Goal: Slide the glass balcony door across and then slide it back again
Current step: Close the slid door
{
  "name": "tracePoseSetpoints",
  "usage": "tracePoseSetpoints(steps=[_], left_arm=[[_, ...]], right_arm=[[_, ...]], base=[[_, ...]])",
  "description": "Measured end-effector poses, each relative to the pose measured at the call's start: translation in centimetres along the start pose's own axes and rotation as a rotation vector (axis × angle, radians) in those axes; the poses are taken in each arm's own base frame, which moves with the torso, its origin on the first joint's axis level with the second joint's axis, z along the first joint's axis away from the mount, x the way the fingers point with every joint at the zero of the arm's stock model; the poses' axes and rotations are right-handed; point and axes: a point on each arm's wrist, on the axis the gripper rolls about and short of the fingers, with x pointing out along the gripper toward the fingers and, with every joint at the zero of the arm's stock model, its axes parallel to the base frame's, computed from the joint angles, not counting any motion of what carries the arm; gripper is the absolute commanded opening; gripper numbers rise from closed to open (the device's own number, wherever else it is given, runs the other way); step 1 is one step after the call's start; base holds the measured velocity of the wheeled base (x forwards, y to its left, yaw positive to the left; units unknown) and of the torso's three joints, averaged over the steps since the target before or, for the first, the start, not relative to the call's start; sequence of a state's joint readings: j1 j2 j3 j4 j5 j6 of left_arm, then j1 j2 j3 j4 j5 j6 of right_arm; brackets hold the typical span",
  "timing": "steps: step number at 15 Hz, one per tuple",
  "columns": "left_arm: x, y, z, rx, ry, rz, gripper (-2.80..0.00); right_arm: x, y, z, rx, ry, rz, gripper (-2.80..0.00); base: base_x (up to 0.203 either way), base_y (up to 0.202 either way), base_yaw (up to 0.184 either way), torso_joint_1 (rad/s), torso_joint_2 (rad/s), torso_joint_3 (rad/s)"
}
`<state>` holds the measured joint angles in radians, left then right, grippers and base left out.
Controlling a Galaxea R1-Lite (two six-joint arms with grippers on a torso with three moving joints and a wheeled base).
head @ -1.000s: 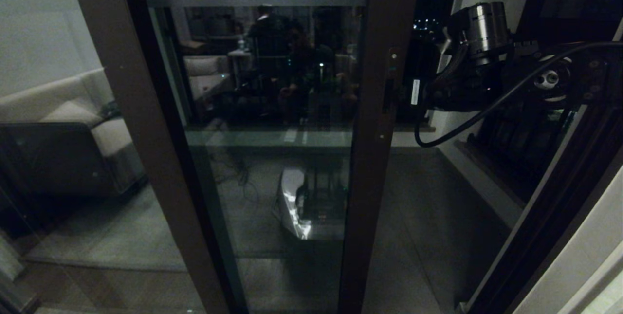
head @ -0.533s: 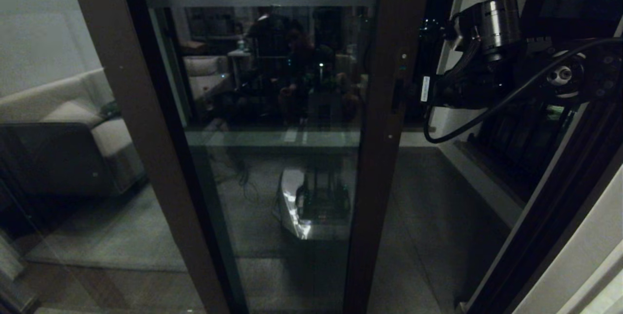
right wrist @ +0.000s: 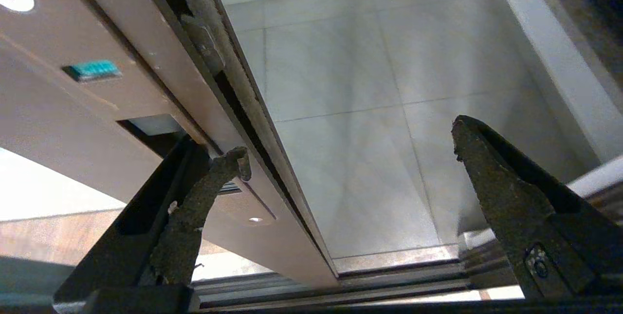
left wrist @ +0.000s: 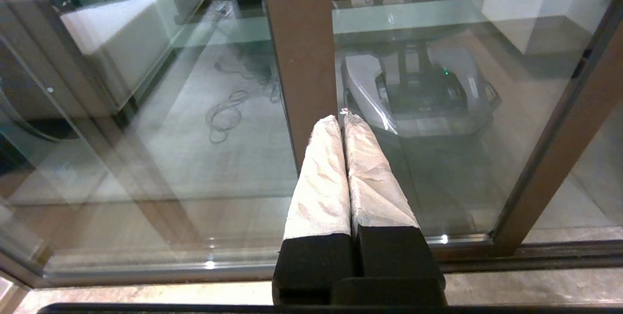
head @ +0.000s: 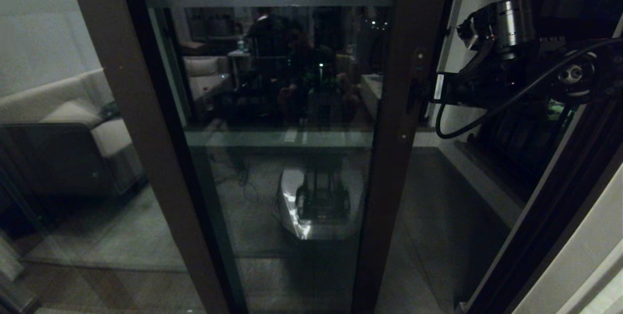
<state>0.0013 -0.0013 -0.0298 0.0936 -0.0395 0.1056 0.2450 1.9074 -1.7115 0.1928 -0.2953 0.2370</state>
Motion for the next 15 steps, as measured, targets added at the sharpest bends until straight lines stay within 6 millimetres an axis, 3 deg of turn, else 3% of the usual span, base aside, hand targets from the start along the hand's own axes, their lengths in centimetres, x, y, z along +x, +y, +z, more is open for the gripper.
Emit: tracePoseSetpoints(steps=[15], left_arm=[[0.0, 0.0, 0.0, 0.000, 0.000, 0.001, -2.80]], right_arm=[[0.3, -3.5, -0.5, 0.030, -0.008, -0.071, 0.00]], base=[[0.000, 0.000, 0.000, 0.000, 0.00, 0.000]])
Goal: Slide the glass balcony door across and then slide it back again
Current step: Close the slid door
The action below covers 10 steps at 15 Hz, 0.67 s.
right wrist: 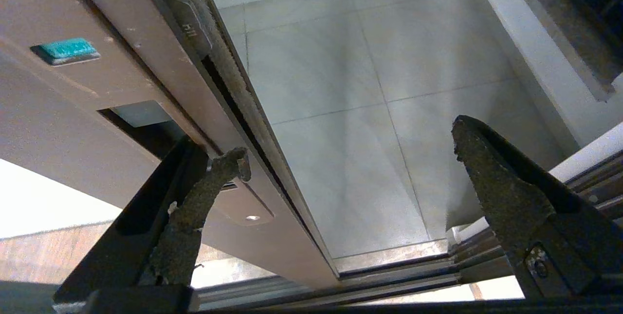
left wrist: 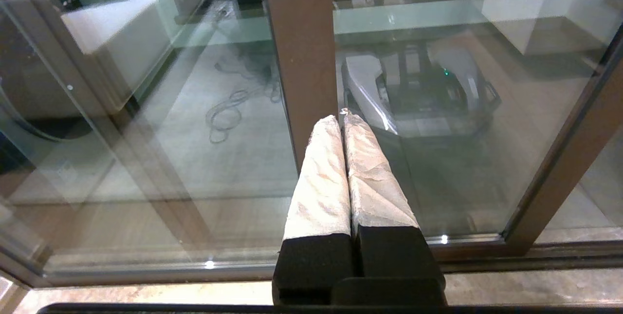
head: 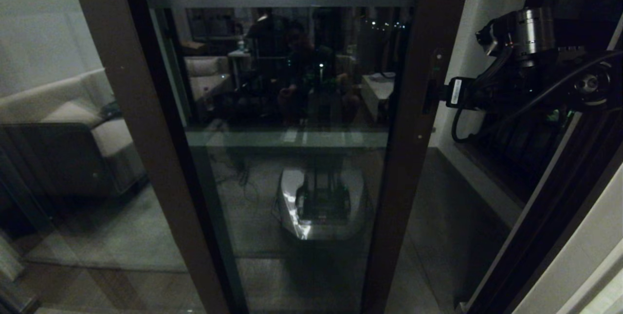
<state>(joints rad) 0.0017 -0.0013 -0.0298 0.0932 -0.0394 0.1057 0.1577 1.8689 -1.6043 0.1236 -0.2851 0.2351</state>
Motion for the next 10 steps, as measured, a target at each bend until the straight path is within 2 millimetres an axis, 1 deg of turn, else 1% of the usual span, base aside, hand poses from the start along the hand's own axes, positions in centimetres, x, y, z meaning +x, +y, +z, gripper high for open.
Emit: tracePoseSetpoints(steps=[10], left_arm=[[0.0, 0.0, 0.0, 0.000, 0.000, -0.001, -2.80]], right_arm=[[0.1, -1.8, -0.1, 0.018, -0.017, -0.048, 0.00]], base=[[0.000, 0.000, 0.000, 0.000, 0.00, 0.000]])
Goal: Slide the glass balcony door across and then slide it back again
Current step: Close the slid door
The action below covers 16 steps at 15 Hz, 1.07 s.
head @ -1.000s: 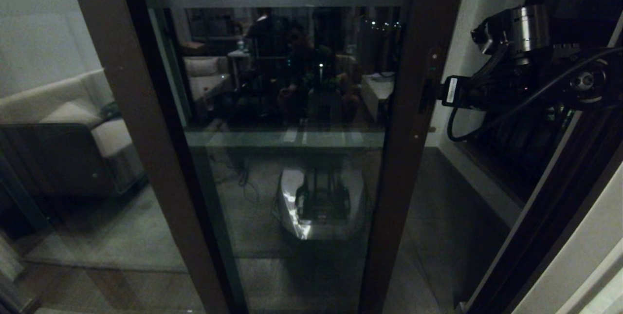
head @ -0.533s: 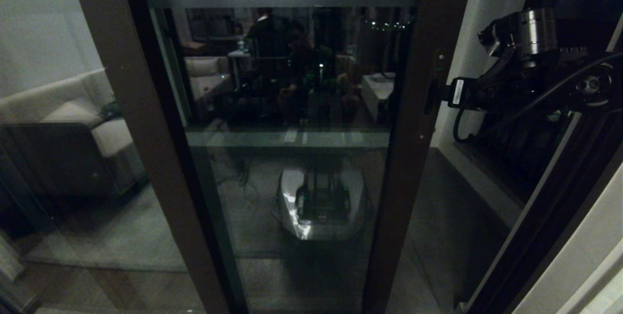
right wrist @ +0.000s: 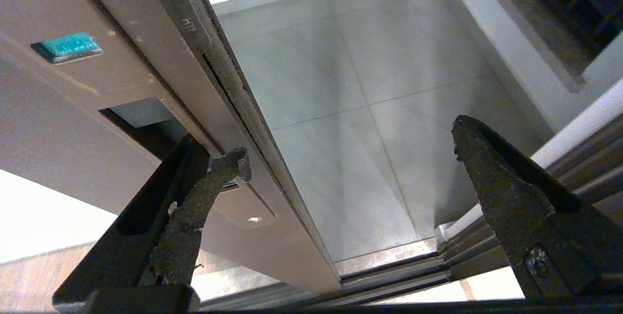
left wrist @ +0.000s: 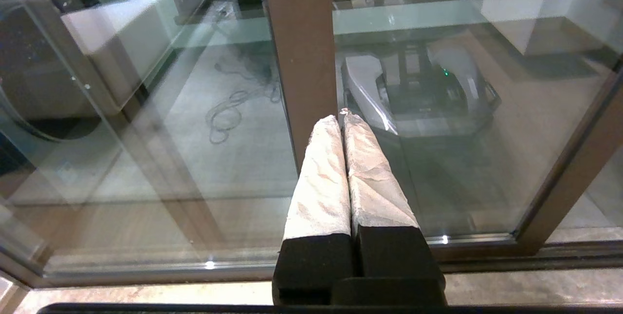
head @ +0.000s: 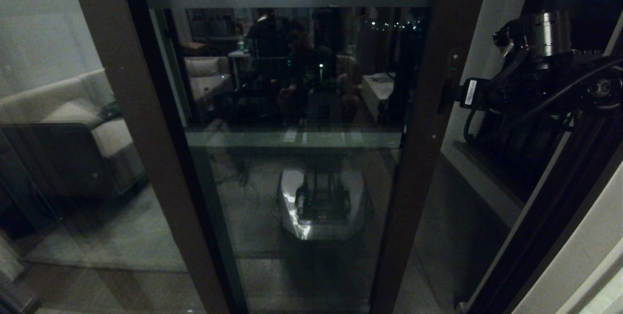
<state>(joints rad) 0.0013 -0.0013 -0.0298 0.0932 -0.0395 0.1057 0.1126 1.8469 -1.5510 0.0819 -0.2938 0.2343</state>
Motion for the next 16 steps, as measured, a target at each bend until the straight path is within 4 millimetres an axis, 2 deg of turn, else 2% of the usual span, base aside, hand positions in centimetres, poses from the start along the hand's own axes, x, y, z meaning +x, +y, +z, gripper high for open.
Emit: tracePoseSetpoints(steps=[4, 8, 13, 16], left_arm=[[0.0, 0.0, 0.0, 0.000, 0.000, 0.000, -2.80], [0.0, 0.0, 0.0, 0.000, 0.000, 0.000, -2.80], [0.0, 0.0, 0.0, 0.000, 0.000, 0.000, -2.80], [0.0, 0.0, 0.0, 0.000, 0.000, 0.001, -2.80]], right_arm=[[-0.2, -0.8, -0.1, -0.003, -0.017, -0.016, 0.00], [-1.2, -1.5, -0.4, -0.032, -0.050, -0.018, 0.00], [-1.7, -3.2, -0.2, -0.022, -0.064, -0.055, 0.00], [-1.9, -3.6, 0.0, -0.018, -0.068, -0.064, 0.00]], base=[[0.000, 0.000, 0.000, 0.000, 0.00, 0.000], [0.000, 0.000, 0.000, 0.000, 0.00, 0.000], [0.000, 0.000, 0.000, 0.000, 0.00, 0.000], [0.000, 0.000, 0.000, 0.000, 0.00, 0.000]])
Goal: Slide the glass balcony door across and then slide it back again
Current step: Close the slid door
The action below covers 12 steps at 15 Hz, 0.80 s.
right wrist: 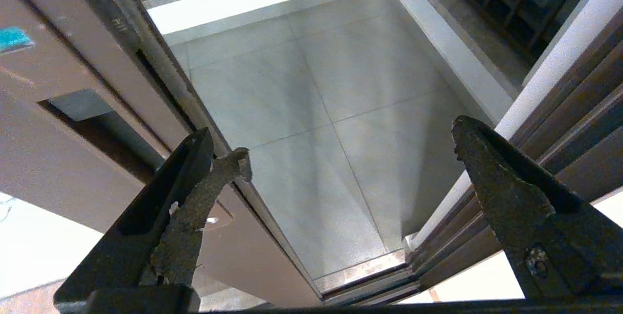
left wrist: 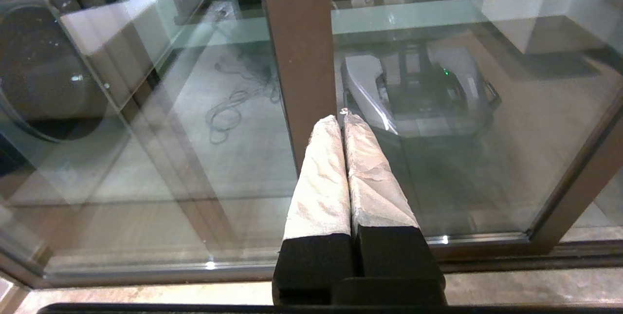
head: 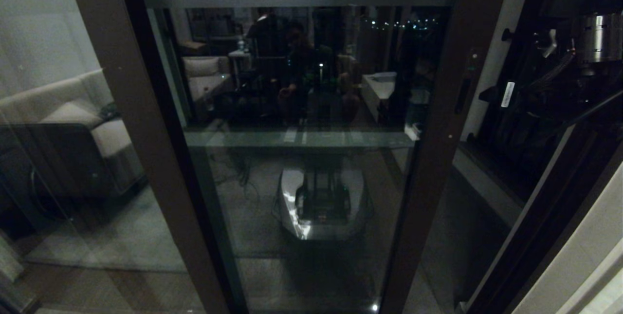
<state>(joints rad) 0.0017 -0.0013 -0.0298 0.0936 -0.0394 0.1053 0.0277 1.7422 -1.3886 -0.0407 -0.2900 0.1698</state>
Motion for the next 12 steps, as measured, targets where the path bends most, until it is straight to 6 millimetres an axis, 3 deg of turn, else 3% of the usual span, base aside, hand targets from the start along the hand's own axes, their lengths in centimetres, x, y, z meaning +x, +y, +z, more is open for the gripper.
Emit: tracePoseSetpoints(steps=[7, 12], left_arm=[[0.0, 0.0, 0.0, 0.000, 0.000, 0.000, -2.80], [0.0, 0.0, 0.0, 0.001, 0.000, 0.000, -2.80]], right_arm=[[-2.7, 0.3, -0.5, -0.050, 0.014, 0.108, 0.00], [-2.0, 1.0, -0.3, -0.050, 0.009, 0.120, 0.00]], base=[[0.000, 0.000, 0.000, 0.000, 0.00, 0.000], [0.000, 0.000, 0.000, 0.000, 0.00, 0.000]])
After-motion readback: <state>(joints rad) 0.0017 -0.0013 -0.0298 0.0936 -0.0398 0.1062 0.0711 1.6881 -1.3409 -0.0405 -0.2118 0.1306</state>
